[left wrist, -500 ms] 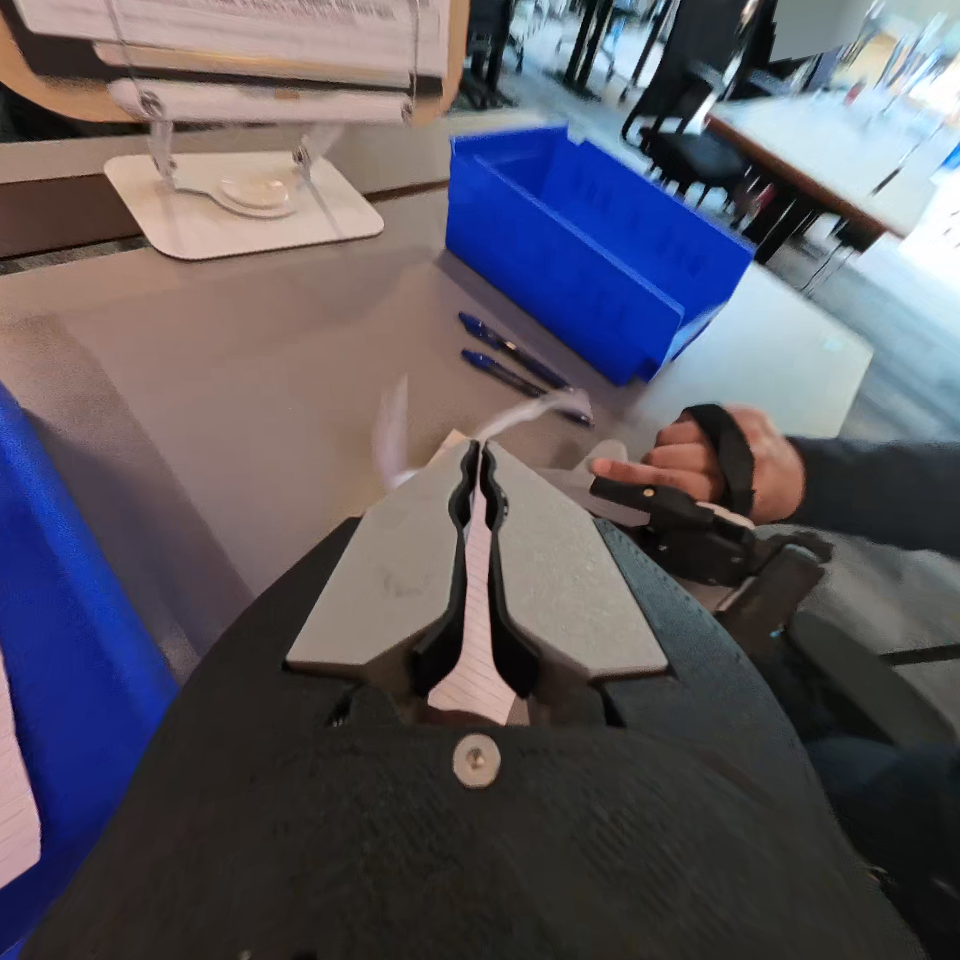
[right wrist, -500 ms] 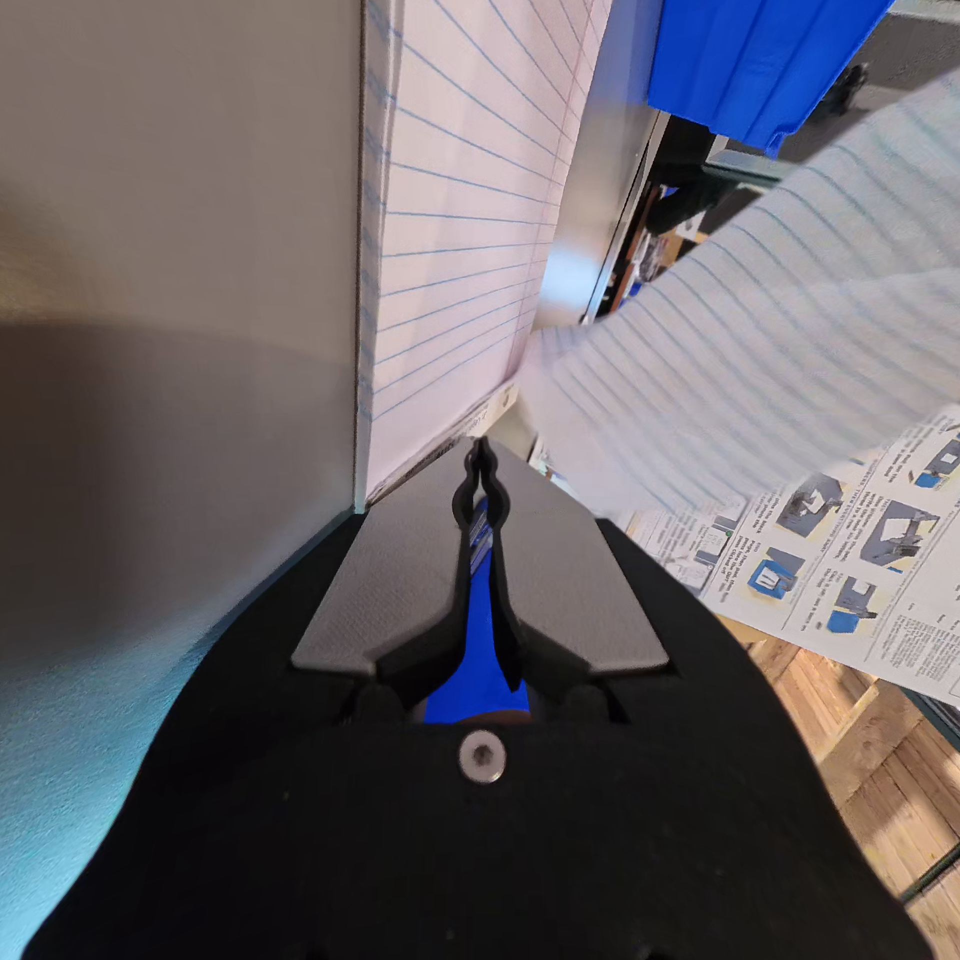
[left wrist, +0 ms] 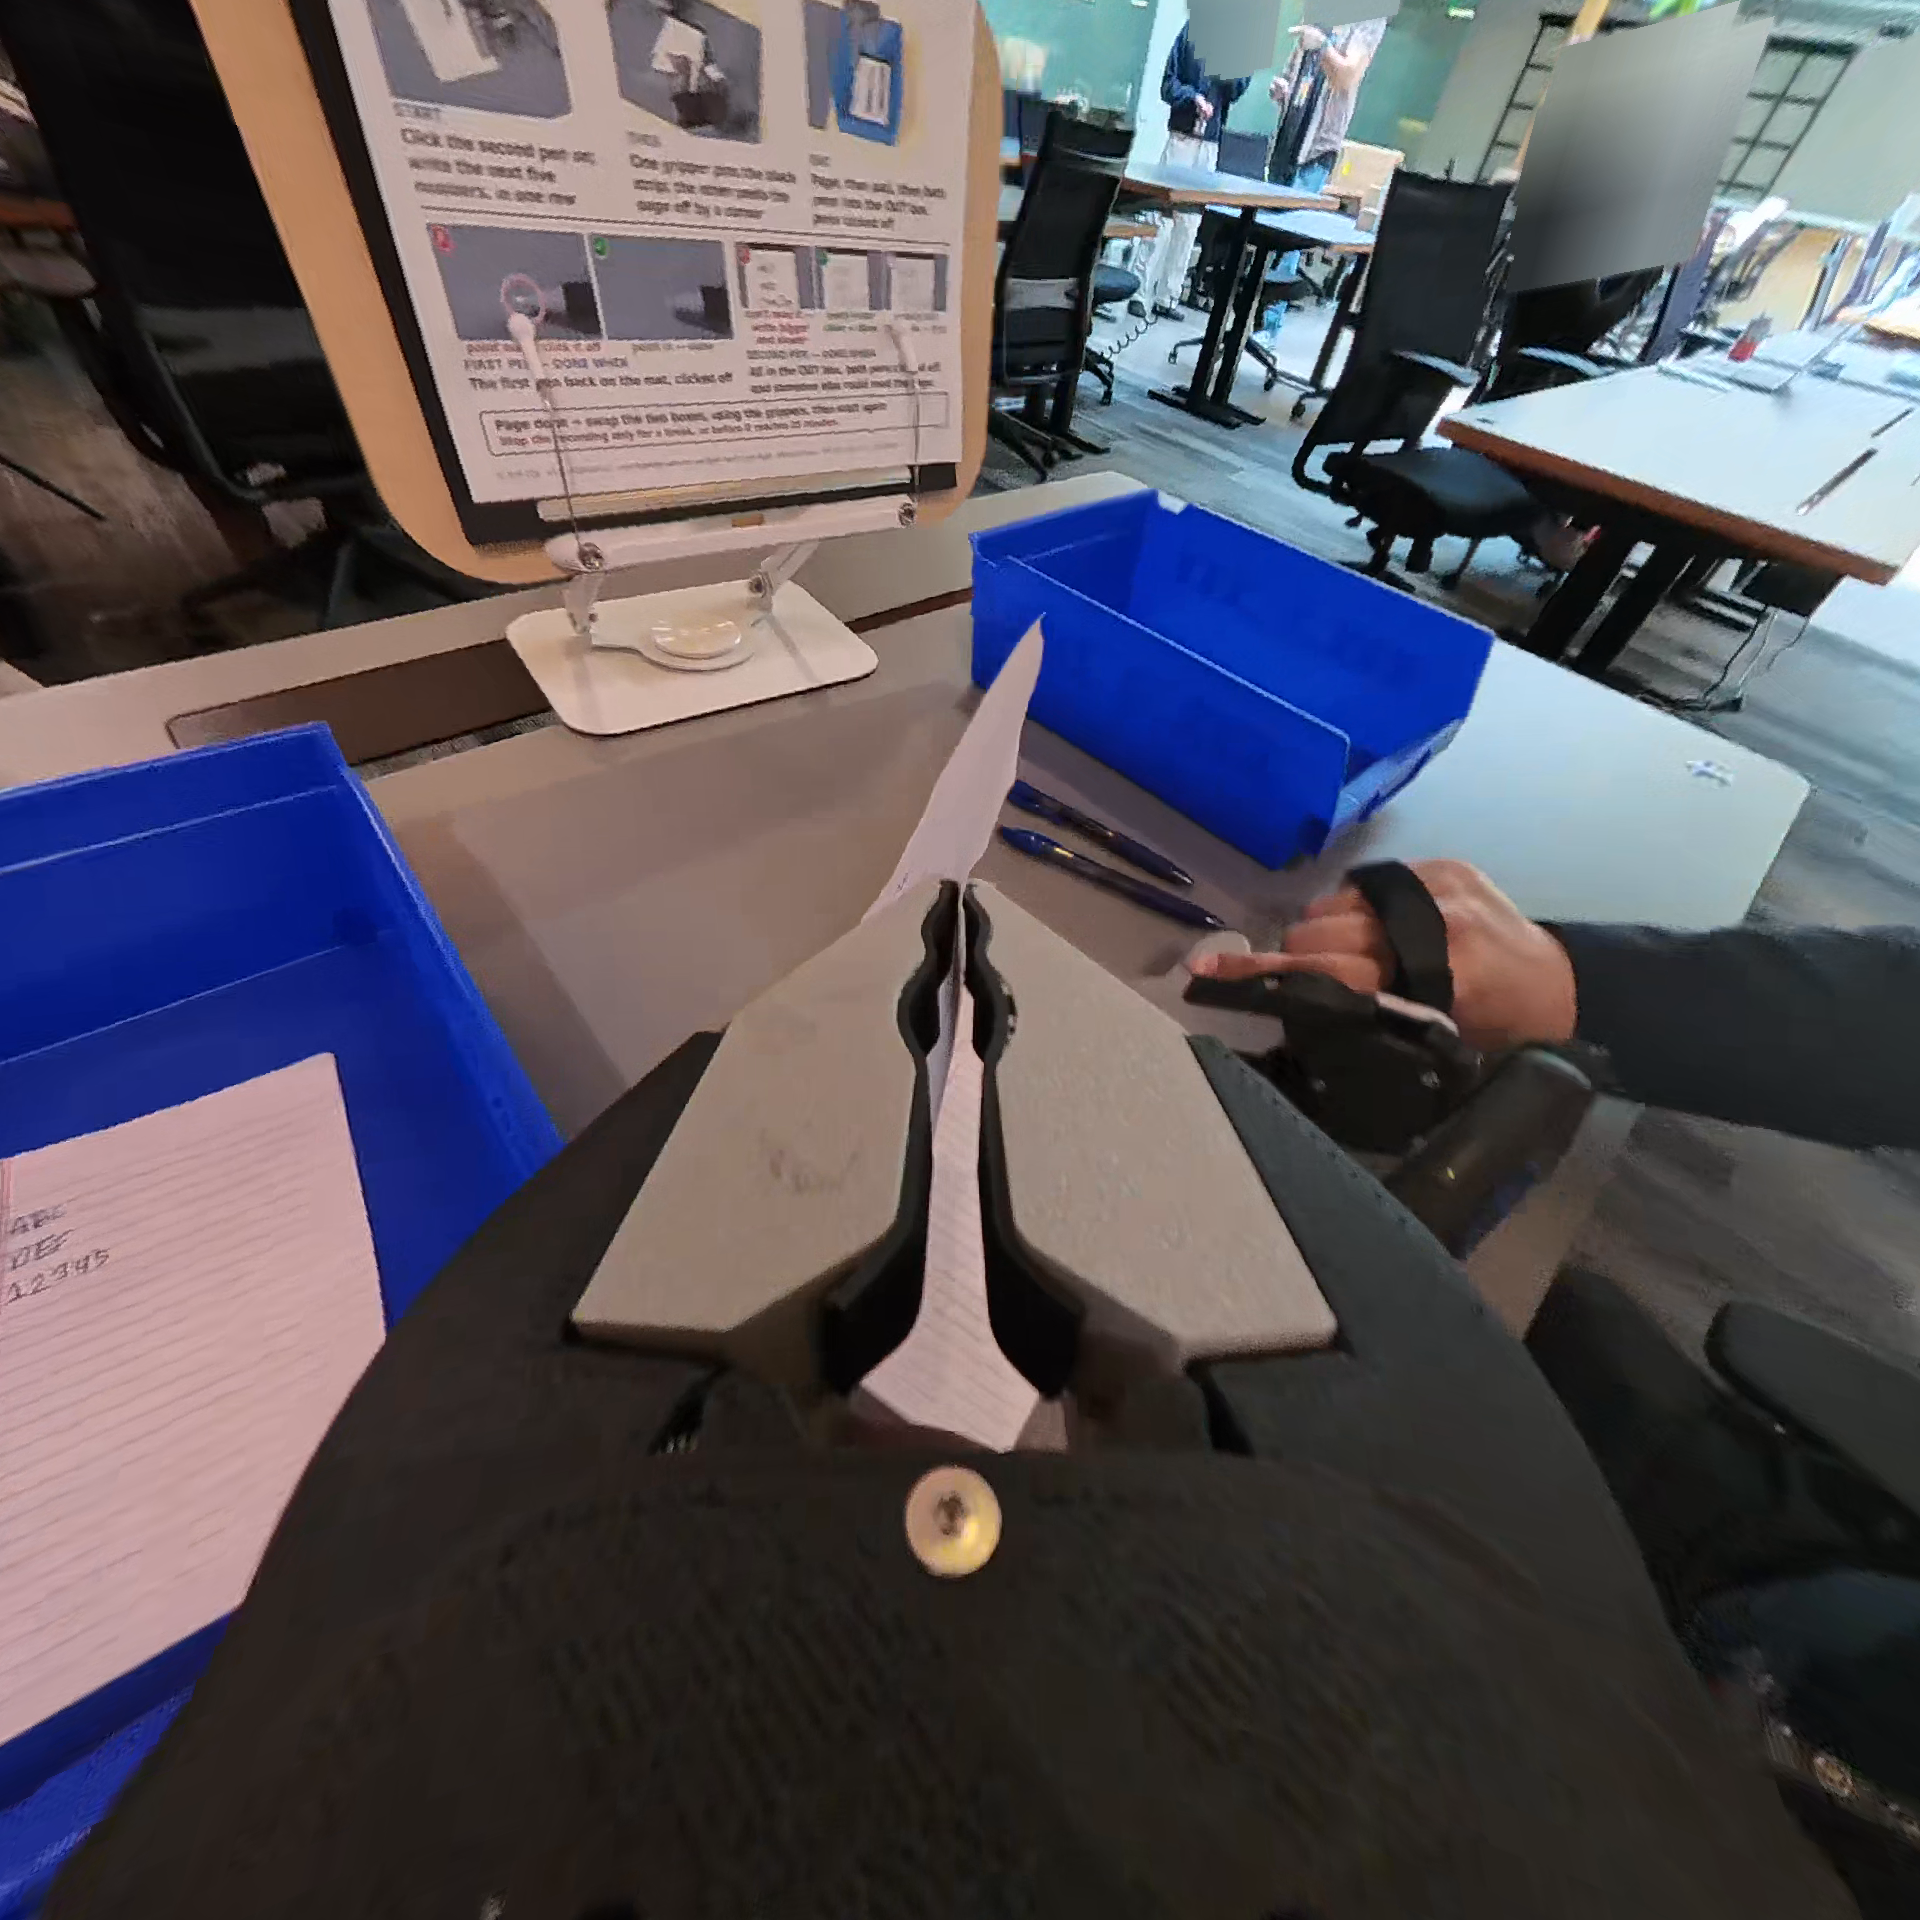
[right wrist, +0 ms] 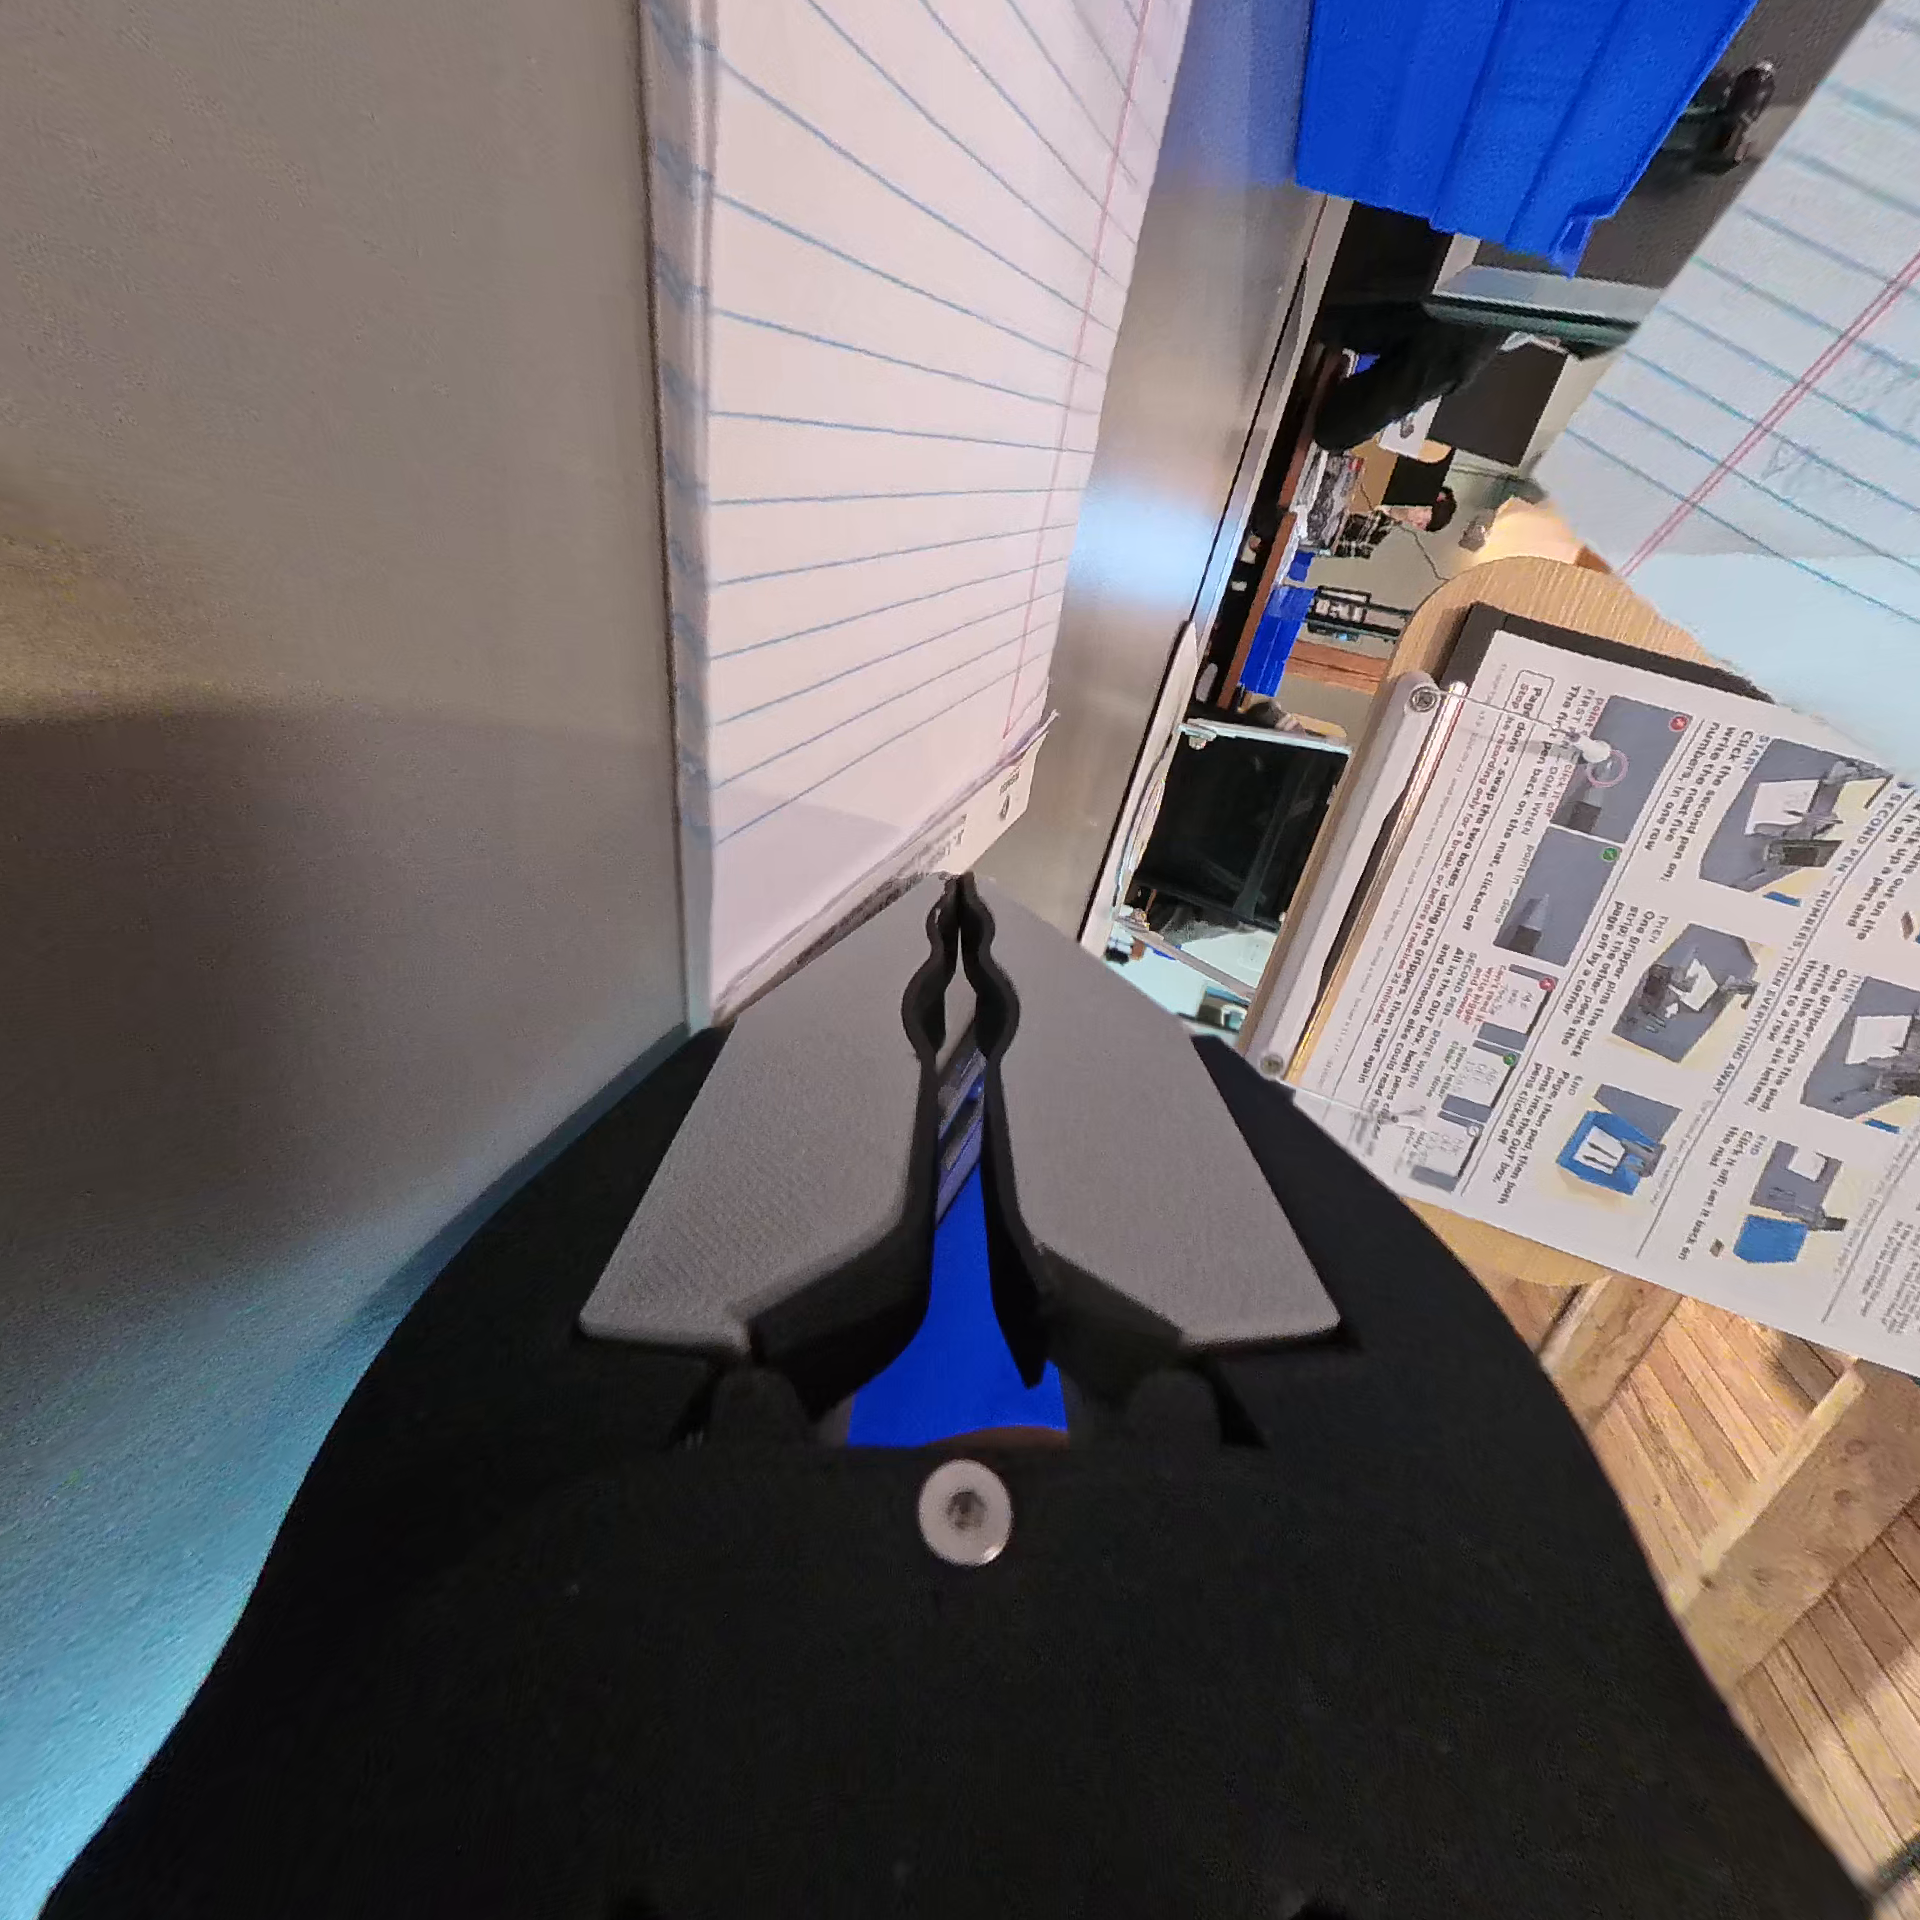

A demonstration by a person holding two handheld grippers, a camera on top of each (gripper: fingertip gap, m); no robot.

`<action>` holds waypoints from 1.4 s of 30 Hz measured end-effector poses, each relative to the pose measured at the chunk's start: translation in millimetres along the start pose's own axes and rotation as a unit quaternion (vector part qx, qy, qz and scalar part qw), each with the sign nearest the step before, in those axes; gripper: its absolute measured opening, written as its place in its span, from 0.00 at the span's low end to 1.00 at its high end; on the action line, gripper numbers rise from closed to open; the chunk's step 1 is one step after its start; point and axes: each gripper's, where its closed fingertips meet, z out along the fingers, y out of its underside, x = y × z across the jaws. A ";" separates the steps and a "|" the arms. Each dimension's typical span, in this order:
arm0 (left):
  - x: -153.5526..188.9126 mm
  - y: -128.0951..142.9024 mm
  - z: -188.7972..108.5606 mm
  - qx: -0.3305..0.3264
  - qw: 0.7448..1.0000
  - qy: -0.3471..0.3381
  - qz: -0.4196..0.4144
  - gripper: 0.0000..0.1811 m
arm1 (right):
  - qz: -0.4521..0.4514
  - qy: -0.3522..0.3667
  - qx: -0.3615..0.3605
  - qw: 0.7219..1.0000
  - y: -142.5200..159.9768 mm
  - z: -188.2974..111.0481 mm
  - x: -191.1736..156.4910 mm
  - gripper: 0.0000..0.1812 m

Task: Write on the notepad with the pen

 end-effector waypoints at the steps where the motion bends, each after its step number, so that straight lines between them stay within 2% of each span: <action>1: 6.8 6.3 -4.3 0.002 1.000 0.002 0.004 0.00 | 0.004 -0.003 0.005 1.000 0.7 3.6 1.2 0.00; 4: 22.4 17.8 -19.2 0.033 0.999 0.023 -0.018 0.00 | 0.039 -0.022 0.020 0.999 0.5 12.5 4.8 0.00; 7: 20.2 23.0 -33.5 0.070 0.996 0.016 -0.050 0.00 | 0.141 -0.006 0.049 0.989 -0.5 5.6 23.6 0.00; 9: 9.9 24.4 -41.7 0.100 0.993 -0.018 -0.055 0.00 | 0.238 -0.001 0.063 0.969 7.0 -5.4 39.9 0.00; 10: 8.2 25.0 -44.2 0.116 0.991 -0.032 -0.051 0.00 | 0.305 -0.013 0.072 0.949 11.7 -12.2 46.1 0.00; 11: 10.4 26.3 -44.6 0.128 0.990 -0.042 -0.040 0.00 | 0.385 -0.045 0.091 0.917 11.9 -20.3 49.1 0.00; 12: 15.9 29.7 -41.9 0.129 0.990 -0.048 -0.022 0.00 | 0.470 -0.098 0.128 0.868 4.6 -31.1 50.1 0.00; 13: 22.6 34.2 -37.0 0.124 0.991 -0.058 0.005 0.00 | 0.548 -0.165 0.179 0.800 -9.3 -45.6 52.6 0.00; 16: 48.6 45.6 -16.8 0.107 0.983 -0.097 0.116 0.00 | 0.679 -0.349 0.329 0.556 -47.1 -97.6 74.8 0.00; 17: 57.3 48.9 -9.8 0.102 0.975 -0.117 0.159 0.00 | 0.699 -0.387 0.348 0.491 -51.5 -106.3 80.1 0.07; 18: 67.5 52.6 -2.4 0.096 0.966 -0.131 0.199 0.00 | 0.713 -0.416 0.345 0.446 -54.3 -107.6 79.8 0.27; 19: 78.5 58.0 5.7 0.088 0.958 -0.139 0.233 0.00 | 0.718 -0.440 0.339 0.419 -57.6 -107.5 76.4 0.36; 20: 89.6 65.1 14.4 0.077 0.951 -0.143 0.264 0.00 | 0.719 -0.459 0.340 0.396 -60.8 -108.3 74.3 0.37; 23: 106.5 89.0 34.5 0.040 0.925 -0.172 0.337 0.00 | 0.725 -0.488 0.380 0.303 -62.1 -120.8 85.2 0.40; 24: 111.7 94.8 38.3 0.040 0.924 -0.168 0.340 0.00 | 0.728 -0.488 0.384 0.291 -60.0 -121.6 86.0 0.40; 27: 125.7 109.8 45.2 0.032 0.918 -0.156 0.362 0.00 | 0.737 -0.481 0.358 0.312 -56.5 -112.2 73.8 0.40; 28: 128.7 113.2 46.5 0.028 0.910 -0.160 0.381 0.00 | 0.735 -0.481 0.359 0.315 -55.3 -111.7 71.3 0.35; 29: 131.8 116.3 47.8 0.026 0.906 -0.160 0.391 0.00 | 0.731 -0.478 0.367 0.318 -53.6 -113.2 71.0 0.12; 30: 132.5 117.6 47.7 0.027 0.903 -0.168 0.394 0.00 | 0.728 -0.476 0.371 0.326 -52.7 -114.5 70.3 0.00; 33: 135.4 120.6 45.4 0.043 0.915 -0.168 0.364 0.00 | 0.707 -0.466 0.375 0.376 -49.9 -120.7 68.3 0.00; 38: 130.7 123.5 35.9 0.057 0.940 -0.153 0.299 0.20 | 0.707 -0.401 0.357 0.460 -15.9 -121.8 76.0 0.00; 42: 108.7 126.6 29.4 0.043 0.955 -0.144 0.254 0.25 | 0.683 -0.369 0.359 0.518 20.5 -135.8 86.8 0.00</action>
